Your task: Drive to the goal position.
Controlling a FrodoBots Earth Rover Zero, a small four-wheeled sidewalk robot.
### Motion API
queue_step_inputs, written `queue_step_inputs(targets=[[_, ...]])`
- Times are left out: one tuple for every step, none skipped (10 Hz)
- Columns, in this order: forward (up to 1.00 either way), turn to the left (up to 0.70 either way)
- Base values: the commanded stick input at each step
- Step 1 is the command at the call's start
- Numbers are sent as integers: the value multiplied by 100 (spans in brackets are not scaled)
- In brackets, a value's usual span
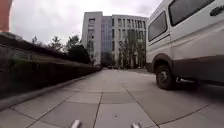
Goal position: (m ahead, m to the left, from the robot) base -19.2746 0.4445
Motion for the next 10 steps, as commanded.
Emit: queue_step_inputs(targets=[[85,0],[85,0],[85,0],[85,0],[85,0],[85,0],[85,0],[70,0],[38,0],[0,0]])
